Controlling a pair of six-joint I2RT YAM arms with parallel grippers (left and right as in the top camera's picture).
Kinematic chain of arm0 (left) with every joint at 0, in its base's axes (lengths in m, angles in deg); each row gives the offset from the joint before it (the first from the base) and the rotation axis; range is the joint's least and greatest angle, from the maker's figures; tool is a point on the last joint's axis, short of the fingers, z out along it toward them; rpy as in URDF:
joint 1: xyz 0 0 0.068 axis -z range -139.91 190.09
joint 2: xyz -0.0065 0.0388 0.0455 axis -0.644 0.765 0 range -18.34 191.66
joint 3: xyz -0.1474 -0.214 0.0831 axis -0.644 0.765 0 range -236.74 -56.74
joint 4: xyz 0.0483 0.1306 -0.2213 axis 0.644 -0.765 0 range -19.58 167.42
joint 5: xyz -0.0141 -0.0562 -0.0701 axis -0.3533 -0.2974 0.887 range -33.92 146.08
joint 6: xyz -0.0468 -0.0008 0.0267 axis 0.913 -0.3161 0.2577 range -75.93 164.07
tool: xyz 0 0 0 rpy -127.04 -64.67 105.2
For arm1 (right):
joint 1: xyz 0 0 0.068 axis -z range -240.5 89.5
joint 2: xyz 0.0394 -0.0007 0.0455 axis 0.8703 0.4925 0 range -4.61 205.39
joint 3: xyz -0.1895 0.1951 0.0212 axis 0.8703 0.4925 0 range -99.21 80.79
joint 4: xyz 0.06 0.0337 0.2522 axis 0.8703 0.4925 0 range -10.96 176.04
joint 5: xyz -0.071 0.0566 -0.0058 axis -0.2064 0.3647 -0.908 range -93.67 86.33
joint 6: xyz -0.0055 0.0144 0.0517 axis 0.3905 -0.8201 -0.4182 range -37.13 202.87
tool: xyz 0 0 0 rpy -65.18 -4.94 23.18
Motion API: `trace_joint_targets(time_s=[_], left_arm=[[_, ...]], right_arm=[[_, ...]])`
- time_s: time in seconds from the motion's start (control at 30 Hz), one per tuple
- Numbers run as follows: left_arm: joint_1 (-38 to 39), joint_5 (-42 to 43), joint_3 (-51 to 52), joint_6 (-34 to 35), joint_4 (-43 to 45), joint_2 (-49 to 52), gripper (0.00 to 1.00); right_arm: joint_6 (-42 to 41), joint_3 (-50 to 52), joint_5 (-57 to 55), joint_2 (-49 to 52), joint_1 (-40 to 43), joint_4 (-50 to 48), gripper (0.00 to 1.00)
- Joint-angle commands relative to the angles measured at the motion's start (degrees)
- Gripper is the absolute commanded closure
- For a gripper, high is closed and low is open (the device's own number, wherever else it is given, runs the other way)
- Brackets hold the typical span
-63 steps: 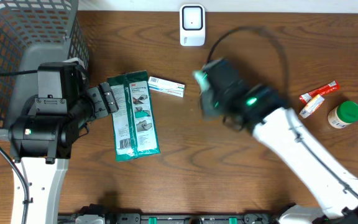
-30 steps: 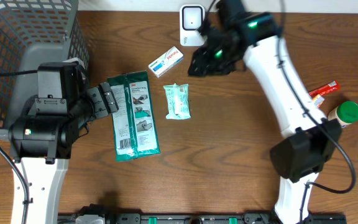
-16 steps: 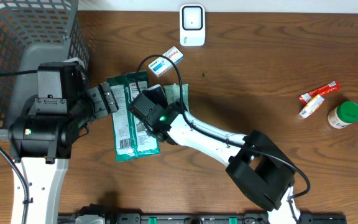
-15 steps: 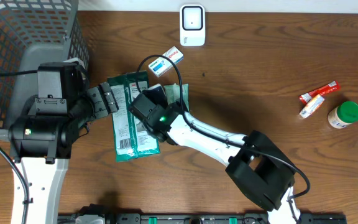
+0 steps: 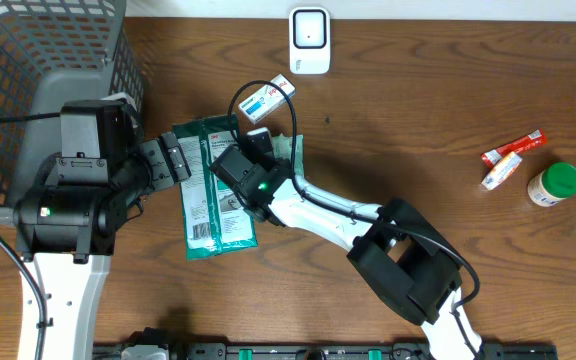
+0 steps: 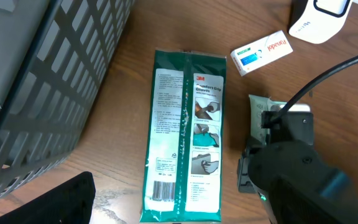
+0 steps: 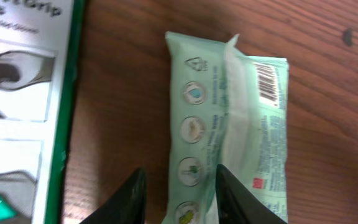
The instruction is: Scan the item barcode
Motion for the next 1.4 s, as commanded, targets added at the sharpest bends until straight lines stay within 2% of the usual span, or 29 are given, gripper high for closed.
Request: trace_joint_targets(time_s=[0.0, 0.1, 0.43, 0.47, 0.5, 0.67, 0.87, 1.07, 1.17, 1.3, 1.37], left_arm=[[-0.07, -0.50, -0.48, -1.14, -0.11, 0.00, 0.10], [-0.07, -0.50, -0.46, -1.14, -0.11, 0.00, 0.10], [-0.07, -0.50, -0.46, -1.14, -0.11, 0.00, 0.10], [-0.07, -0.50, -0.46, -1.14, -0.11, 0.00, 0.10], [-0.09, -0.50, -0.46, -1.14, -0.11, 0.00, 0.10], [-0.09, -0.50, -0.46, -1.14, -0.11, 0.00, 0.10], [-0.07, -0.50, -0.46, -1.14, -0.11, 0.00, 0.10], [-0.07, -0.50, -0.46, -1.14, -0.11, 0.00, 0.10], [-0.09, -0.50, -0.46, -1.14, -0.11, 0.00, 0.10], [-0.07, -0.50, -0.48, -1.14, -0.11, 0.00, 0.10], [-0.07, -0.50, -0.46, -1.14, -0.11, 0.00, 0.10]], right_arm=[[-3.08, 0.02, -4.46, 2.78, 0.22, -0.48, 0.61], [-2.97, 0.02, -4.81, 4.20, 0.24, 0.50, 0.59], [-2.89, 0.26, -5.03, 6.12, 0.55, 6.23, 0.65], [-2.86, 0.26, -4.87, 6.19, 0.46, 6.64, 0.69], [-2.86, 0.24, -3.98, 5.81, 0.28, 7.76, 0.99], [-2.80, 0.09, -1.97, 0.46, 0.17, 10.45, 0.99], [3.56, 0.09, 7.17, -13.27, 1.31, 13.66, 0.99], [5.73, 0.09, 29.42, -28.41, 9.27, 14.05, 0.99], [2.97, 0.02, 47.32, -34.03, 18.84, 9.77, 0.99], [-5.97, 0.00, 76.26, -32.81, 30.60, -4.63, 0.99], [-14.25, 0.00, 82.42, -29.97, 34.77, -15.47, 0.99]])
